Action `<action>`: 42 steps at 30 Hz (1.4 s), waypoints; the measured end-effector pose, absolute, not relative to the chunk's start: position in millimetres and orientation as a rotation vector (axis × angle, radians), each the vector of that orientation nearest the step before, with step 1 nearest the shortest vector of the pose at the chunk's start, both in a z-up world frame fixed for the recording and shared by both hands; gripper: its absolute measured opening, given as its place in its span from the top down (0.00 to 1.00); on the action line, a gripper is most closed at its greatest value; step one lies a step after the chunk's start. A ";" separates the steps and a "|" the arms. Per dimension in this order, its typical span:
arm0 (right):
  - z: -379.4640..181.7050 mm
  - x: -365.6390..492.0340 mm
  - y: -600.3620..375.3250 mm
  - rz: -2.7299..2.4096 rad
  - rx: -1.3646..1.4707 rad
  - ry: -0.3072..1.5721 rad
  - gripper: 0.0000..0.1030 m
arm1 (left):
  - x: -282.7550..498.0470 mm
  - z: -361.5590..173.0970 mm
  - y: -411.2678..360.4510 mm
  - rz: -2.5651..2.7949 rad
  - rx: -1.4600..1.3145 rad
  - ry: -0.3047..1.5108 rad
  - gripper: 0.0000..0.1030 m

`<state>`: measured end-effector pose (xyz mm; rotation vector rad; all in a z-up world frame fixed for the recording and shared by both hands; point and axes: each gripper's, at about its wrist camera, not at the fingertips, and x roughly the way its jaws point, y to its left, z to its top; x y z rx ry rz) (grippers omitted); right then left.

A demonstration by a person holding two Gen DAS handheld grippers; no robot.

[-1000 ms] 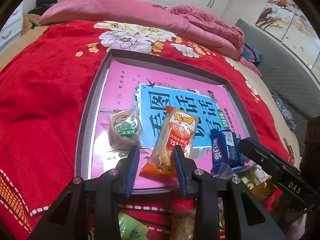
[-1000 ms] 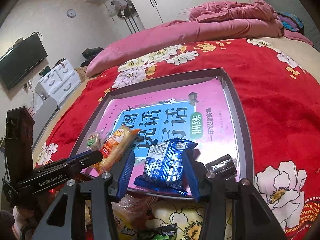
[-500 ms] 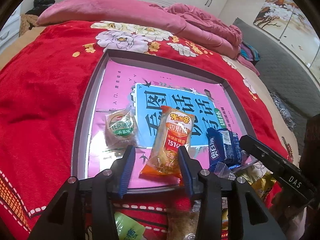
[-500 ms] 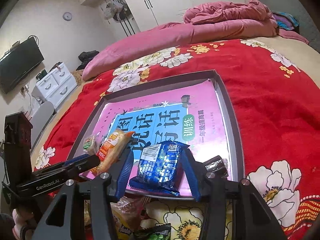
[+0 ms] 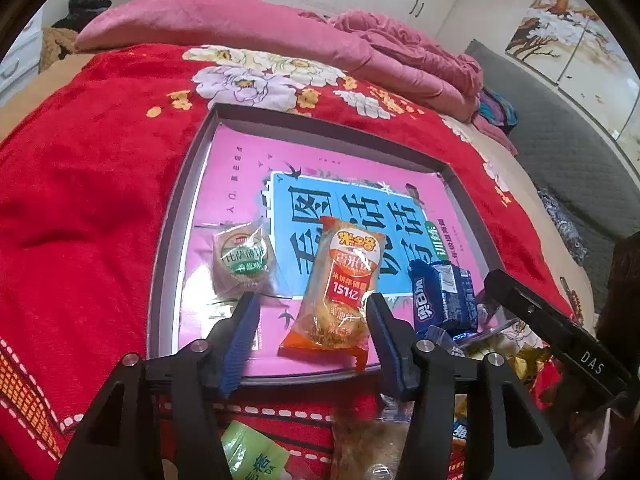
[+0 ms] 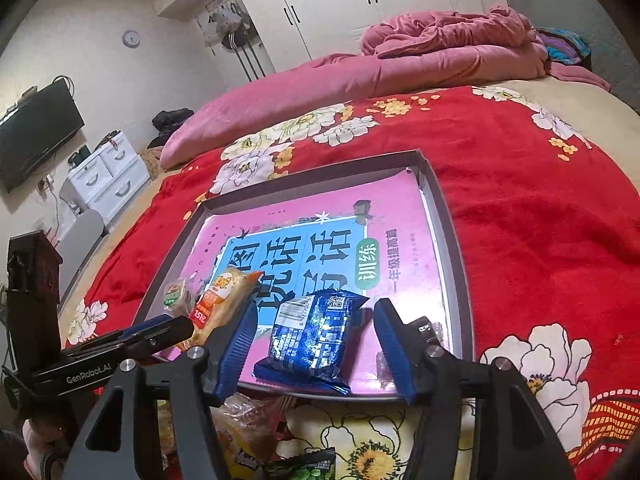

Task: Organize snacks
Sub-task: 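Withdraw both open tools from the tray back to the snack pile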

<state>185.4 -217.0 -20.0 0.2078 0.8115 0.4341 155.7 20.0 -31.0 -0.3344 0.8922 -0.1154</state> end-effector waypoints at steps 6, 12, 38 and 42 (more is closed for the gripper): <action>-17.0 183.6 -215.6 0.430 0.198 0.799 0.36 | 154.0 -26.8 20.5 -0.104 -0.314 0.882 0.35; -14.0 181.9 -217.3 0.430 0.213 0.783 0.31 | 152.9 -23.9 23.0 -0.087 -0.299 0.876 0.29; 2.1 172.1 -235.4 0.379 0.245 0.711 0.24 | 141.5 -11.6 37.4 -0.071 -0.311 0.821 0.27; 3.4 169.2 -237.6 0.380 0.237 0.709 0.23 | 137.7 -9.8 42.8 -0.066 -0.319 0.812 0.26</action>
